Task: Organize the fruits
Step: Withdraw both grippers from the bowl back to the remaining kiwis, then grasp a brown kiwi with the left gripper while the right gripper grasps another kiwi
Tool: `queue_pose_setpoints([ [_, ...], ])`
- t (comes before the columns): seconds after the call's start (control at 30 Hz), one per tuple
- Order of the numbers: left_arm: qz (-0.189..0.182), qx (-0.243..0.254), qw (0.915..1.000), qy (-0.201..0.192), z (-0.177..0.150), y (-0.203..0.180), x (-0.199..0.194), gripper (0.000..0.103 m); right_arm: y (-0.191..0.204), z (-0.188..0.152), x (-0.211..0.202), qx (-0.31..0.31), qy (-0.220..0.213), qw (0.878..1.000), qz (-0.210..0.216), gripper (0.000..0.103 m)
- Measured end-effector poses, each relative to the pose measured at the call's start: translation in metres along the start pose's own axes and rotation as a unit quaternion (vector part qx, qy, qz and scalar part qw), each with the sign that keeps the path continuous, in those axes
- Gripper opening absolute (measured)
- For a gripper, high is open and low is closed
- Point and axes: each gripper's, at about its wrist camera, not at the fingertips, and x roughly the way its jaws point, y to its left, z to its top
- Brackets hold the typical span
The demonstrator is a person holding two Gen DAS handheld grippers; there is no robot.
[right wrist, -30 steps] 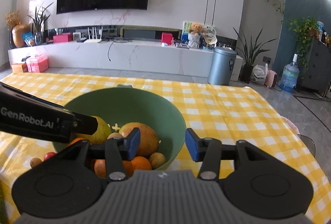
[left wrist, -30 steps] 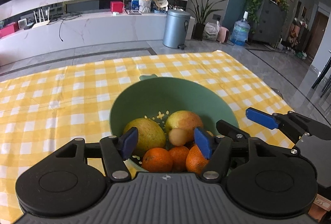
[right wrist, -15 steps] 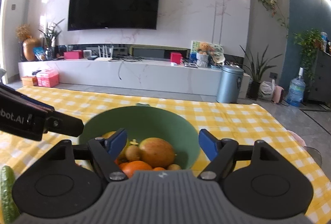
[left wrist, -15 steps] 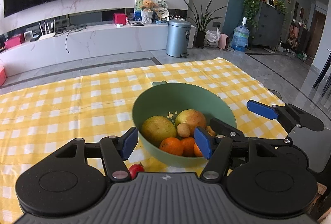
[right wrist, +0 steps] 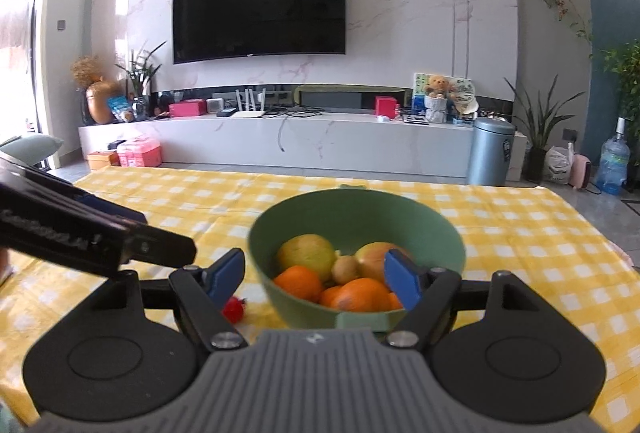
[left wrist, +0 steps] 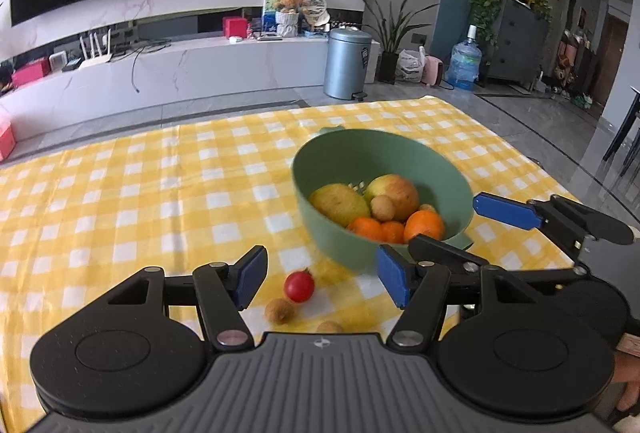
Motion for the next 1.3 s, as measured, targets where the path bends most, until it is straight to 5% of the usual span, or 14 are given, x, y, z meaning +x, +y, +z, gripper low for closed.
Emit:
queue_pose_setpoints([
  [0.1,0.008,-0.012,0.9999,-0.005,-0.006,0.01,-0.001,0.073,0.008,-0.003,-0.003,-0.012,0.003,1.0,0.022,0.071],
  [0.4,0.004,-0.03,0.9994,0.017,-0.023,0.028,0.009,0.064,0.025,-0.007,0.004,-0.051,0.026,0.997,0.049,0.043],
  [0.53,0.003,-0.027,0.9991,0.032,-0.031,0.03,0.015,0.056,0.034,-0.012,0.015,-0.073,0.067,0.992,0.08,0.041],
  [0.73,-0.009,-0.042,0.9971,0.062,-0.044,0.035,0.029,0.046,0.05,-0.021,0.032,-0.115,0.116,0.984,0.074,0.037],
  [1.3,-0.005,-0.06,0.9949,0.081,-0.044,0.043,0.053,0.044,0.045,-0.031,0.08,-0.041,0.187,0.974,0.118,0.029],
])
